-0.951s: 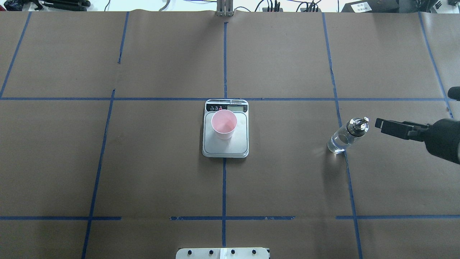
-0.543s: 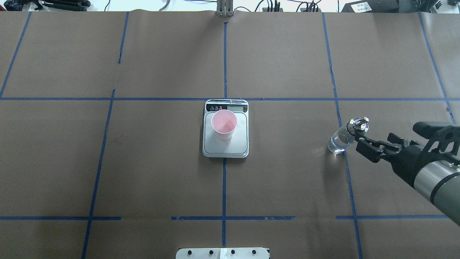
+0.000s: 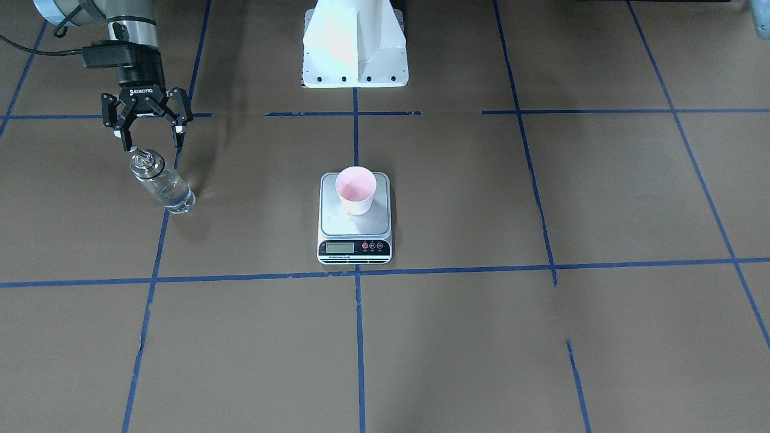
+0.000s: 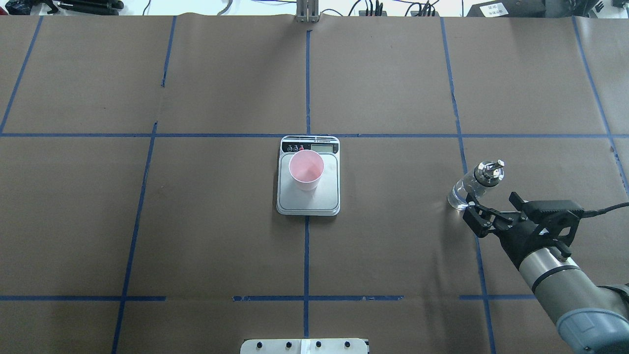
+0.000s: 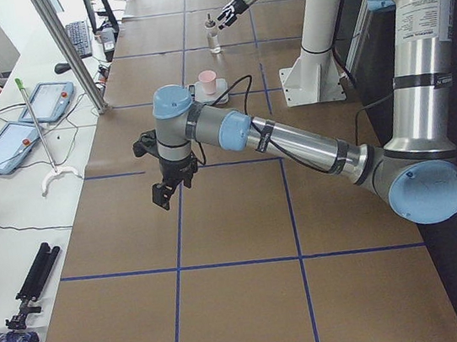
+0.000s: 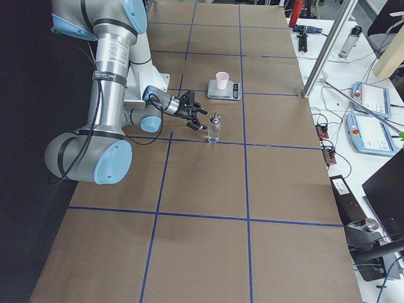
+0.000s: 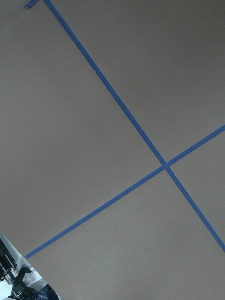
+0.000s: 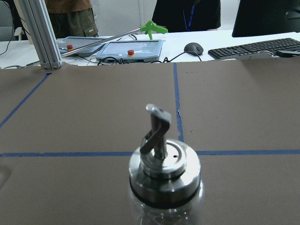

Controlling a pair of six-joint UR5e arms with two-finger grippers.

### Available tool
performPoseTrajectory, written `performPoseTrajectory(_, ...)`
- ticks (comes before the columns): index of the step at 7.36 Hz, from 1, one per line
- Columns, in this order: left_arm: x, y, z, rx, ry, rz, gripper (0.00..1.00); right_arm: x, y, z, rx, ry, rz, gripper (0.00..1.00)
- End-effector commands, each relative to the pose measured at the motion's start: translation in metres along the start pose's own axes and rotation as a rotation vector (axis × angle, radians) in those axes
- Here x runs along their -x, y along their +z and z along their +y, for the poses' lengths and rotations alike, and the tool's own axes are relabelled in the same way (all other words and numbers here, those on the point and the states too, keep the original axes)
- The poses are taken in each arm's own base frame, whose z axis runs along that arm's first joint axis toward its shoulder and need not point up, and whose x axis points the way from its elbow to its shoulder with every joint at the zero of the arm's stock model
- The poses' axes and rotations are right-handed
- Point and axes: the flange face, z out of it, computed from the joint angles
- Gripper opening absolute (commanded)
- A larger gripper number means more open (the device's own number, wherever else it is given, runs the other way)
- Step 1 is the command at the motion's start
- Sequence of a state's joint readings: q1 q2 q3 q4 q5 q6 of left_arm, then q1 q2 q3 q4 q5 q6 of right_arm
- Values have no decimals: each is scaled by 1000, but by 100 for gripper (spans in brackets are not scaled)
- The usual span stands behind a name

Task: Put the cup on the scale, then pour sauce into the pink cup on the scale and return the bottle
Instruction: 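Reach the right gripper to the glass sauce dispenser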

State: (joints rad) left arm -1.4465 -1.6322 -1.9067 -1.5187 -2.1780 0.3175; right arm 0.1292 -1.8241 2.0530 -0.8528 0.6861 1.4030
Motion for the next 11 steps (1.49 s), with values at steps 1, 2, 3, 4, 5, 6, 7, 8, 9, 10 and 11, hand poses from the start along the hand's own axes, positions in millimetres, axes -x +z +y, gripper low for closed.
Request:
performPoseTrajectory(1, -1, -1, 0, -2, 1, 1, 100, -3, 19, 27, -38, -39, 30, 100)
performPoseTrajectory(2, 0, -1, 0, -1, 2, 0, 100, 8, 27, 34, -43, -31, 26, 100)
performPoseTrajectory(3, -1, -1, 0, -2, 1, 1, 100, 21, 37, 45, -47, -28, 23, 100)
performPoseTrajectory(4, 0, -1, 0, -1, 1, 0, 100, 24, 42, 51, -50, -33, 26, 100)
performPoseTrajectory(5, -1, -1, 0, -3, 2, 1, 100, 21, 46, 54, -51, -41, 34, 100)
performPoseTrajectory(6, -1, -2, -1, -4, 3, 0, 100, 17, 48, 57, -51, -49, 41, 100)
performPoseTrajectory(7, -1, -2, -1, -3, 2, 1, 100, 16, 49, 59, -51, -53, 44, 100)
performPoseTrajectory(8, -1, -2, -1, -4, 3, 0, 100, 17, 49, 58, -55, -52, 45, 100)
performPoseTrajectory(9, -1, -1, 0, -2, 1, 1, 100, 17, 50, 56, -60, -50, 47, 100)
performPoseTrajectory(10, -1, -1, 0, -2, 1, 1, 100, 14, 52, 53, -65, -51, 53, 100)
performPoseTrajectory(11, -1, -2, -1, -3, 2, 1, 100, 12, 54, 52, -69, -51, 60, 100)
